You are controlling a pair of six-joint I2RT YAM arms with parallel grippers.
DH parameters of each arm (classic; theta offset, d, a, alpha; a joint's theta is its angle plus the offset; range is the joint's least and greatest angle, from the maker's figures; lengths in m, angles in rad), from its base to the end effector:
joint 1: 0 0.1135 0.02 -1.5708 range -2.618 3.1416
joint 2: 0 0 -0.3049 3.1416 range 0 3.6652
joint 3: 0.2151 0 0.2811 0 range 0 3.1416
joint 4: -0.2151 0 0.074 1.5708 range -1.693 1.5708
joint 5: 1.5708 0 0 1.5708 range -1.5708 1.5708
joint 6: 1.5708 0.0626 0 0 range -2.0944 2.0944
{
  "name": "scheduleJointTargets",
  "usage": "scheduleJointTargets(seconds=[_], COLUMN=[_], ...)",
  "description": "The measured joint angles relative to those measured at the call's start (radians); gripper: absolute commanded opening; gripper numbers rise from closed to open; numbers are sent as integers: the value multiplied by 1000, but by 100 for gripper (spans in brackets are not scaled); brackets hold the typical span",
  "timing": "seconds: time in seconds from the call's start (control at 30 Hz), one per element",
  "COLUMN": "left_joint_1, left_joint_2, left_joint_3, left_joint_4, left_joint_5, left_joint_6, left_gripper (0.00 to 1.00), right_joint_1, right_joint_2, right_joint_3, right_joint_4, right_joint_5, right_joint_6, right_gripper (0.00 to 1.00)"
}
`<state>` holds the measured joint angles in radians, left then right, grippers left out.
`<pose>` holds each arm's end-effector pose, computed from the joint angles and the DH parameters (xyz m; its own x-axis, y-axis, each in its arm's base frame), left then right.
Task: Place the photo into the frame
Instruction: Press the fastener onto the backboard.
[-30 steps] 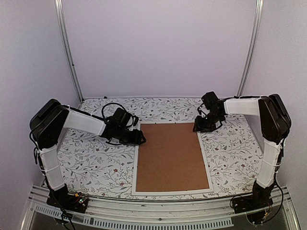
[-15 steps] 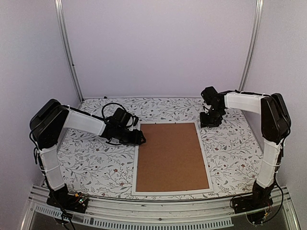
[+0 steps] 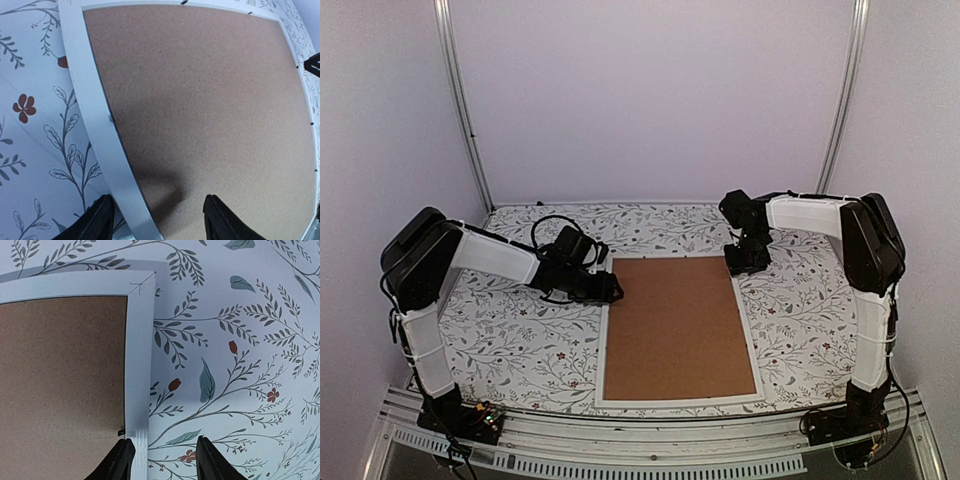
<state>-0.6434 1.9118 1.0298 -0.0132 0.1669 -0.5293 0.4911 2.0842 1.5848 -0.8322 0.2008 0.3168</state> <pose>0.3360 -0.2649 0.1211 -0.8796 0.0372 -0.4743 0.2672 0.8636 -0.4277 0.4218 0.2114 0.1688 -0.9451 -0.1592 -0.2855 -0.1326 0.9850 -0.1103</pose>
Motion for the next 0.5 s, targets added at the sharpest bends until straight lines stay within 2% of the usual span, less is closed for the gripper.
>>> scheduleJointTargets(seconds=[0.5], left_joint_1=[0], left_joint_2=[-5], left_joint_3=[-14], left_joint_4=[18], left_joint_5=[0], left_joint_6=[0], left_gripper=[64], right_joint_1=[20], right_joint_2=[34], right_joint_3=[29], right_joint_4=[-36], right_joint_5=[33], right_joint_6=[0], right_gripper=[46])
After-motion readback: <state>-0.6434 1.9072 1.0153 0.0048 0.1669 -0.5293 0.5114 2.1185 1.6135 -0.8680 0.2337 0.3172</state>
